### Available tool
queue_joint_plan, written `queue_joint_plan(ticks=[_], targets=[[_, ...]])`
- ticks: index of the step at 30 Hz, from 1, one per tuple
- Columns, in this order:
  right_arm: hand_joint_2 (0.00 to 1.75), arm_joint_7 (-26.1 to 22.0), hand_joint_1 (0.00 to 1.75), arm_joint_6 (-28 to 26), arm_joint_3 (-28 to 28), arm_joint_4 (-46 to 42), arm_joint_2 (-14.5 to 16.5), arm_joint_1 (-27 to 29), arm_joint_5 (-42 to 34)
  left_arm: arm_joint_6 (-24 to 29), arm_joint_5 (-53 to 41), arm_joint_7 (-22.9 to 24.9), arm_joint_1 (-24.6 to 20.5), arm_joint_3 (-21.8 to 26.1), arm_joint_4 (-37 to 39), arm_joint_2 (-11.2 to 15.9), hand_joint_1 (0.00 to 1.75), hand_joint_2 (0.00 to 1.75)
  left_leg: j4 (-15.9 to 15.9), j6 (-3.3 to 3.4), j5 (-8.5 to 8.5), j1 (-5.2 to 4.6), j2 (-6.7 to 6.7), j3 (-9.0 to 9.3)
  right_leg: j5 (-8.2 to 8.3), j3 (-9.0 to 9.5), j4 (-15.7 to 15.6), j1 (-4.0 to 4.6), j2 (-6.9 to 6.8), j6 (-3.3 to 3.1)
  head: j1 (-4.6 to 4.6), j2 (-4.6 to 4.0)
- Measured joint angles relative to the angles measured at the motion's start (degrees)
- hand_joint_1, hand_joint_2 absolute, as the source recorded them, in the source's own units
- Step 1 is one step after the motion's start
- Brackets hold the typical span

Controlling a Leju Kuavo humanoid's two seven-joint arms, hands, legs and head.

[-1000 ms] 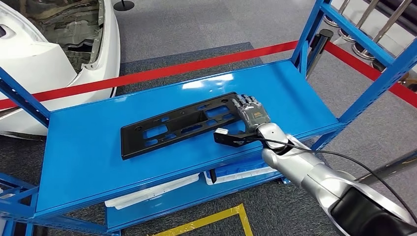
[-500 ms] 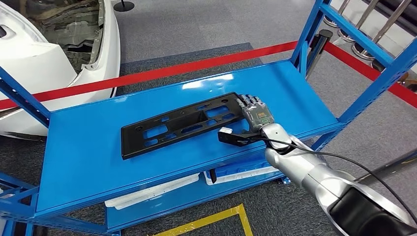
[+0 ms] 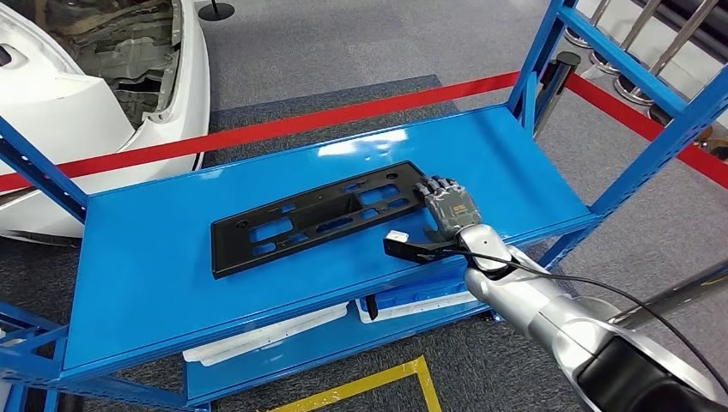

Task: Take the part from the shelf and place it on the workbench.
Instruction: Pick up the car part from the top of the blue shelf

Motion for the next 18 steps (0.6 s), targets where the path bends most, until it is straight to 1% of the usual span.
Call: queue_joint_plan(ticks=[7, 18], targets=[[1.75, 0.1, 1.75, -0.9, -1.5, -2.4, -0.5, 1.4, 1.7, -0.2, -1.6, 0.2, -0.6, -0.8, 0.0, 0.3, 0.00, 0.00, 0.0, 0.00, 0.00, 0.01, 0.01, 0.05, 0.00, 0.05, 0.0, 0.00, 0.01, 0.00, 0.01, 0.00], [1.75, -1.8, 1.75, -1.4, -2.5, -6.0, -0.5, 1.8, 4.3, -0.6, -2.4, 0.8, -0.9, -1.2, 0.0, 0.5, 0.00, 0.00, 0.0, -0.01, -0.01, 0.01, 0.00, 0.21, 0.00, 0.24, 0.0, 0.01, -0.01, 0.01, 0.00, 0.00]])
